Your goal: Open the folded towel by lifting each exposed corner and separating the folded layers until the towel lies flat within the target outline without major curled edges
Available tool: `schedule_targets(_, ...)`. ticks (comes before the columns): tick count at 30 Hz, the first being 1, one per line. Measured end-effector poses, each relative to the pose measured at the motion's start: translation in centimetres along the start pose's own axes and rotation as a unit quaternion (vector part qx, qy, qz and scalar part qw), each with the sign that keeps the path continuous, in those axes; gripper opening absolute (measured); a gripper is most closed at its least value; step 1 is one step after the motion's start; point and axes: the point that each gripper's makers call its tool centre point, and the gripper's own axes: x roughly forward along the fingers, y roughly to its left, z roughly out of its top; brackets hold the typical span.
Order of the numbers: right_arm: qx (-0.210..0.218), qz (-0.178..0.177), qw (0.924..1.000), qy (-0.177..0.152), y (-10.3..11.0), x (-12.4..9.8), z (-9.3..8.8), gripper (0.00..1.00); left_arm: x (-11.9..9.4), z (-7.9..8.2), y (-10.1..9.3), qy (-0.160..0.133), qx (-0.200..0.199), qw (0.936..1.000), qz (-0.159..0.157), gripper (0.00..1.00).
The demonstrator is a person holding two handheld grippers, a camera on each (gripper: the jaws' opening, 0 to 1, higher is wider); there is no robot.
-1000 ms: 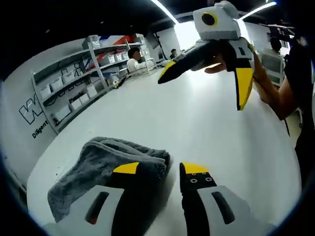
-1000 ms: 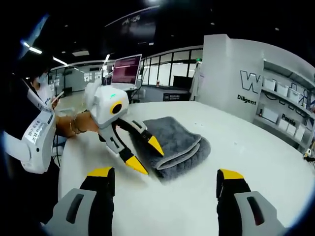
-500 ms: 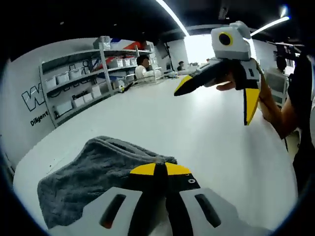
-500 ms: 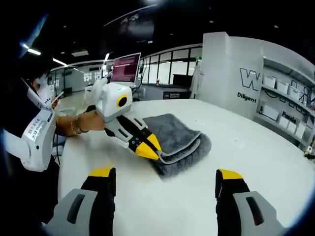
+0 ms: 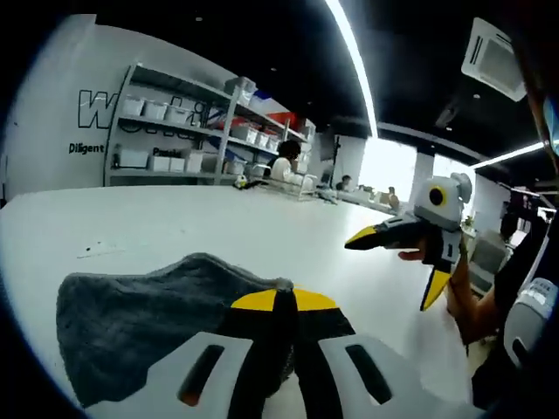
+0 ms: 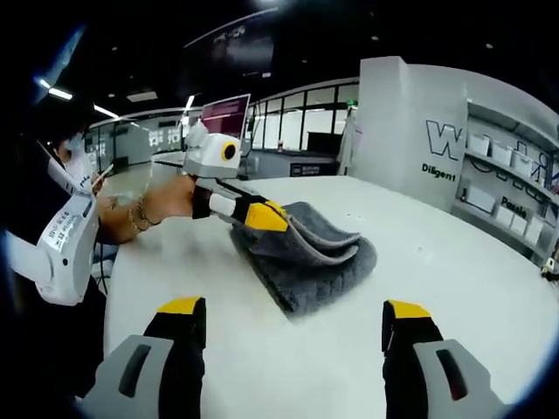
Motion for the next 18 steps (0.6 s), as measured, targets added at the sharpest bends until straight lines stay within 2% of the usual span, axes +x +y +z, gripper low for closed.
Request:
schedule_targets(4, 0.004, 0.005, 1.0, 0.005, 0.2, 0.3, -0.2, 0.82, -2.4, 2.3, 3.4, -0.04, 0.017, 0.9969, 0.066, 0.04)
schedule_targets(10, 0.001, 0.011, 0.9999, 0.006, 0.5, 0.5, 0.0, 0.84, -5.6, 4.4, 6.1, -0.05, 0.067, 0.9884, 0.126, 0.04)
schedule_targets(14, 0.005, 0.011, 0.9999, 0.005, 0.4, 0.5, -0.1, 0.84, -7.5, 5.2, 8.0, -0.043, 0.102, 0.9792, 0.17, 0.04)
schedule_targets(18, 0.008, 0.015, 0.9998, 0.009, 0.5, 0.7, -0.3, 0.84, -9.6, 5.6, 10.0, -0.023, 0.145, 0.9636, 0.224, 0.04)
